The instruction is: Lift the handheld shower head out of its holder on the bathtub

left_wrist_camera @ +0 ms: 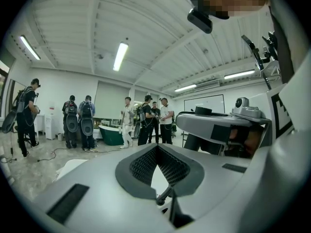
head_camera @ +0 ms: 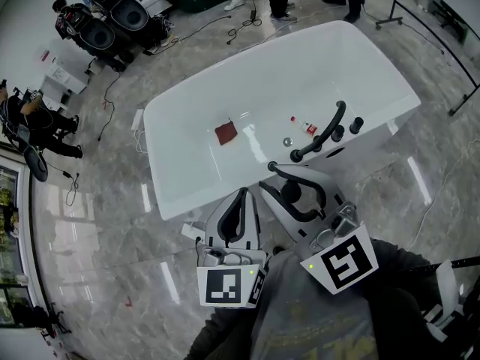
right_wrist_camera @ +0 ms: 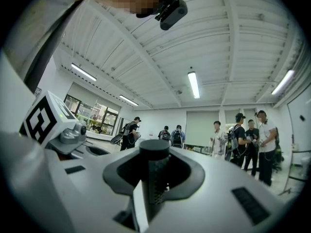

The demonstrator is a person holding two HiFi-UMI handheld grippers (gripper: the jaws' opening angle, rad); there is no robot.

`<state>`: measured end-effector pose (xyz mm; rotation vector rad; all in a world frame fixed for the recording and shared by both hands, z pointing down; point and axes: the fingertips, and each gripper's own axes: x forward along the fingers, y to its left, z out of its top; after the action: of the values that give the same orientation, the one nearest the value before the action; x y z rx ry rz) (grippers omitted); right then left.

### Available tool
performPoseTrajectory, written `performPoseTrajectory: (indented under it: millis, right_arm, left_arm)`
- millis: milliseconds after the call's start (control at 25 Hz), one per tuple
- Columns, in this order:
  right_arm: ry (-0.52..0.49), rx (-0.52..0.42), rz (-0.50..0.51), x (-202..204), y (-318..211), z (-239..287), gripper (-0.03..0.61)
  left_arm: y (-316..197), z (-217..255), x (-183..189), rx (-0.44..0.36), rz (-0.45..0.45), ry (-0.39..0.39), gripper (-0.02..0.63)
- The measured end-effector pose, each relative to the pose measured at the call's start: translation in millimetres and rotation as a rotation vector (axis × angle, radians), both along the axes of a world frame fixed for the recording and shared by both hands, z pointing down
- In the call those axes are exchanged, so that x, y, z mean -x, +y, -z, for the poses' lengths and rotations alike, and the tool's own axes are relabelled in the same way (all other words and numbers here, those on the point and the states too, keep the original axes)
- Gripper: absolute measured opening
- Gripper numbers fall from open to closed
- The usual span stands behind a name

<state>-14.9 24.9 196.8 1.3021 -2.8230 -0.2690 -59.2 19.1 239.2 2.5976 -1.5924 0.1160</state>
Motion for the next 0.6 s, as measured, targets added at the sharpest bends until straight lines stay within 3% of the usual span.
performPoseTrajectory:
  millis: [600]
  right_arm:
    - [0.003, 0.011, 0.012, 14.2, -6.6, -14.1, 0.103]
  left_arm:
    - [-5.1, -13.0, 13.4, 0.008, 0.008, -0.002, 0.003]
